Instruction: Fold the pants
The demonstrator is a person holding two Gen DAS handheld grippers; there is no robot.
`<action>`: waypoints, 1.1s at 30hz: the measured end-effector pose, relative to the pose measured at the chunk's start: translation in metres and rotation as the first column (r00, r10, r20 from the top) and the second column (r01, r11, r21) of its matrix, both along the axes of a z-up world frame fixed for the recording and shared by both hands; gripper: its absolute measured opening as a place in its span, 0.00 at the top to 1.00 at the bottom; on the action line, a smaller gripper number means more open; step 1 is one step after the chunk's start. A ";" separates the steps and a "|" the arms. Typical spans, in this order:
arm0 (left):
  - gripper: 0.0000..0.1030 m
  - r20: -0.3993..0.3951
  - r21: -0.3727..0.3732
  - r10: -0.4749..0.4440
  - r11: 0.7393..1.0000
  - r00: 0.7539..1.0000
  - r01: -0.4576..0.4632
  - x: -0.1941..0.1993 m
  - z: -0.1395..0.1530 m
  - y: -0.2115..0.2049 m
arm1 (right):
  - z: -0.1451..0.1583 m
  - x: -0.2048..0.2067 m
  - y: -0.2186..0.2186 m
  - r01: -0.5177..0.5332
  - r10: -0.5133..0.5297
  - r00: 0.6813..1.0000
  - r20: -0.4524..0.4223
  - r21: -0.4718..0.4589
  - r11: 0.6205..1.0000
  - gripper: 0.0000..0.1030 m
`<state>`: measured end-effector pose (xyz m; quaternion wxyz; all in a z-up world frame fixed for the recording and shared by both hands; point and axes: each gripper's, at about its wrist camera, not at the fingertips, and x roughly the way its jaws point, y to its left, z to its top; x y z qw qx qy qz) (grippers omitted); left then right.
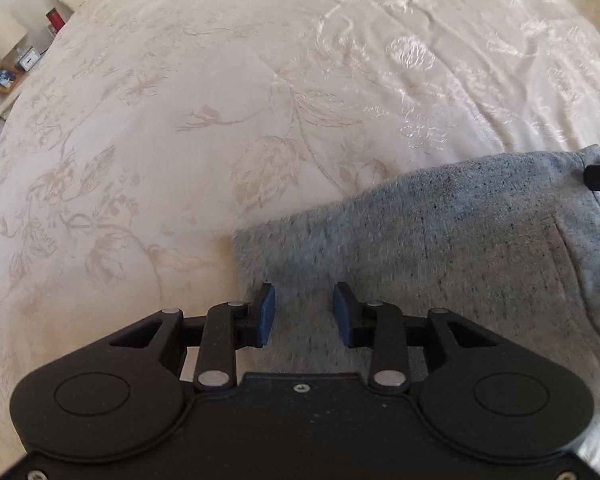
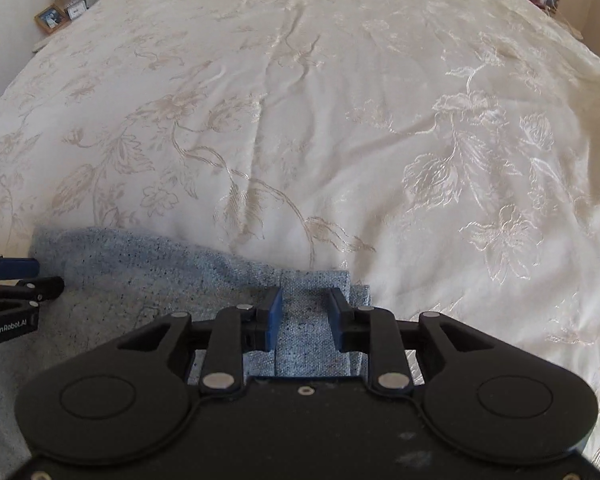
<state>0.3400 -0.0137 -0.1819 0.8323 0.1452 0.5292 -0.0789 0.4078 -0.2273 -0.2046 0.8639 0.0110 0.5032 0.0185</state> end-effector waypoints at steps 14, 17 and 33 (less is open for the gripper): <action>0.35 -0.054 -0.065 0.038 0.997 0.998 -0.042 -0.058 -0.018 0.036 | -0.015 -0.082 -0.055 0.077 -0.068 0.996 -0.055 0.193 0.978 0.56; 0.17 -0.078 -0.105 0.098 0.989 0.992 -0.106 -0.049 -0.022 0.051 | -0.025 -0.073 -0.060 0.115 -0.092 0.991 -0.099 0.252 0.961 0.52; 0.77 -0.147 -0.359 0.108 0.920 0.983 -0.155 -0.039 -0.016 0.056 | -0.043 -0.048 -0.074 0.159 -0.098 0.981 -0.170 0.395 0.905 0.76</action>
